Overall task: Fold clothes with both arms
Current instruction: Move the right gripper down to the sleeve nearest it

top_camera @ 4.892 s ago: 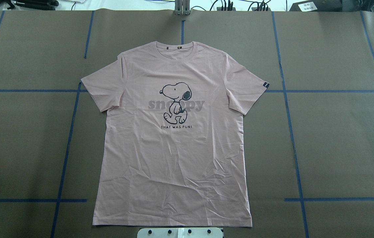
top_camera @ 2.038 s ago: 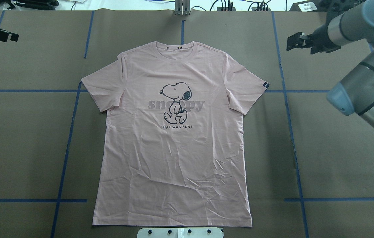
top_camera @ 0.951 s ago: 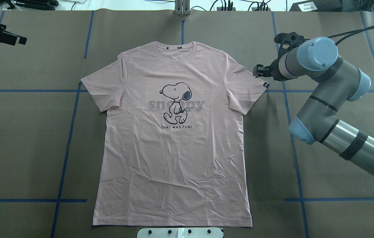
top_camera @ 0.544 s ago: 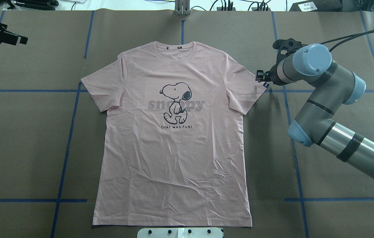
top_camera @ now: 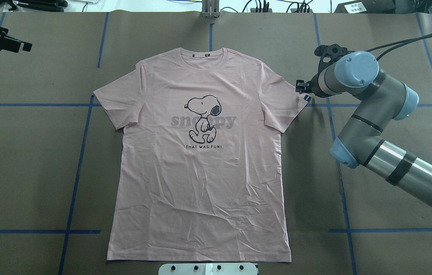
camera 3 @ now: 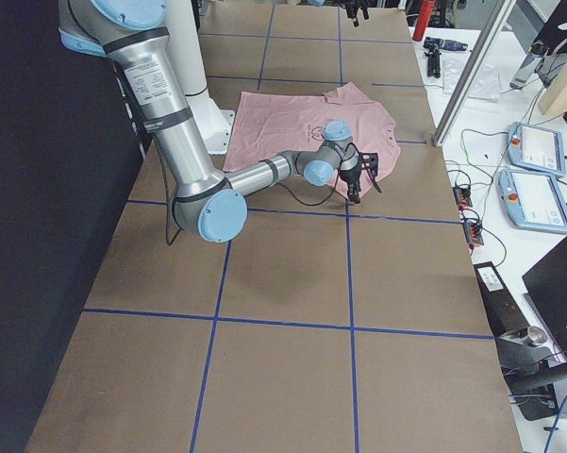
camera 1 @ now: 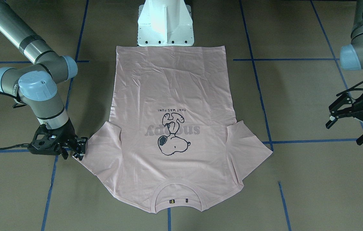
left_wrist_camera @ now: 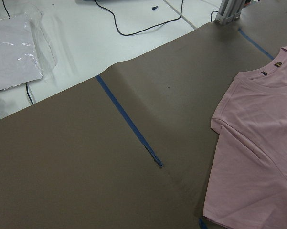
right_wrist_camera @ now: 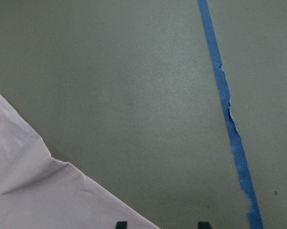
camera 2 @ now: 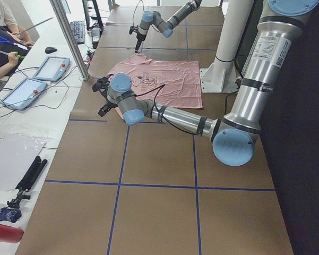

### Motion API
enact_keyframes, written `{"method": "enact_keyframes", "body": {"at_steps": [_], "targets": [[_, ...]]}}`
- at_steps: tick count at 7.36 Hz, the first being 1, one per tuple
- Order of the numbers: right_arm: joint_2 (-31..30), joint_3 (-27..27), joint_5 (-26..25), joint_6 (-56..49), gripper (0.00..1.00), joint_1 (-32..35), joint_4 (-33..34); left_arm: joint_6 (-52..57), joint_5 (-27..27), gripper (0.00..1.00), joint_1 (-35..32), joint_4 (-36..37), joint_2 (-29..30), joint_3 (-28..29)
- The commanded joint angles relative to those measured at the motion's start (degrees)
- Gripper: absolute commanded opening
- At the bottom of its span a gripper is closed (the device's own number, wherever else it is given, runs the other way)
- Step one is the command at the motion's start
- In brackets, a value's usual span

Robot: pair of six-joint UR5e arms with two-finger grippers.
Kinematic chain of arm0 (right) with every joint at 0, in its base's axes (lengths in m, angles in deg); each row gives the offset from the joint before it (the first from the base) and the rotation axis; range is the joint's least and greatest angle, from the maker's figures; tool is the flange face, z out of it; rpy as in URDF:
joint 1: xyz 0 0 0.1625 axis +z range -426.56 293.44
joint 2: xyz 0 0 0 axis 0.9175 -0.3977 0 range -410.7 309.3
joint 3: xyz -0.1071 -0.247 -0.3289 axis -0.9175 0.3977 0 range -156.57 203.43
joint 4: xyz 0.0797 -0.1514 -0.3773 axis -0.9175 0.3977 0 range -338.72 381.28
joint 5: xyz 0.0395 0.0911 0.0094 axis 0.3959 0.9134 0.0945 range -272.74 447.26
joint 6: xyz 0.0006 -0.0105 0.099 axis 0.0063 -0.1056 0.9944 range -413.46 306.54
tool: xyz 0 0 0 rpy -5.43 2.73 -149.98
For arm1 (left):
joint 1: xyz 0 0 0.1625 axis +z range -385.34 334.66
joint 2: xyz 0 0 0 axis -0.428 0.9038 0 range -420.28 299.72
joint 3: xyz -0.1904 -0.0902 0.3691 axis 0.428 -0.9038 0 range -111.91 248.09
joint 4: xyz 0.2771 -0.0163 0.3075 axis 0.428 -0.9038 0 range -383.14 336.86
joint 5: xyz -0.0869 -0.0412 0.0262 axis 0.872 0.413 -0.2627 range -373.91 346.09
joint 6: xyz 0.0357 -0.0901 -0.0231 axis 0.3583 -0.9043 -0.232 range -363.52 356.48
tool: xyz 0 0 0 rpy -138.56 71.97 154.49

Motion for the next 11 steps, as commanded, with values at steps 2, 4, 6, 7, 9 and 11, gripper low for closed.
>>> {"method": "enact_keyframes", "body": {"at_steps": [2,4,6,7,9,11], "targets": [[0.18,0.76,-0.01,0.02,0.57,-0.21,-0.07,0.0,0.0,1.0,-0.08,0.0,0.0,0.0],[0.36,1.11,-0.01,0.11,0.57,-0.47,-0.07,0.0,0.0,1.0,0.01,0.0,0.0,0.0],[0.36,1.11,-0.01,0.29,0.56,-0.73,-0.07,0.0,0.0,1.0,0.01,0.0,0.0,0.0],[0.36,1.11,-0.01,0.29,0.54,-0.82,-0.07,0.09,0.0,1.0,-0.08,0.0,-0.09,-0.09],[0.62,1.11,-0.01,0.38,0.35,-1.0,-0.07,0.09,0.0,1.0,-0.08,-0.09,-0.18,-0.09],[0.62,0.94,0.08,0.46,0.05,-1.0,0.11,0.09,0.0,1.0,-0.08,-0.61,-0.53,-0.26]]}}
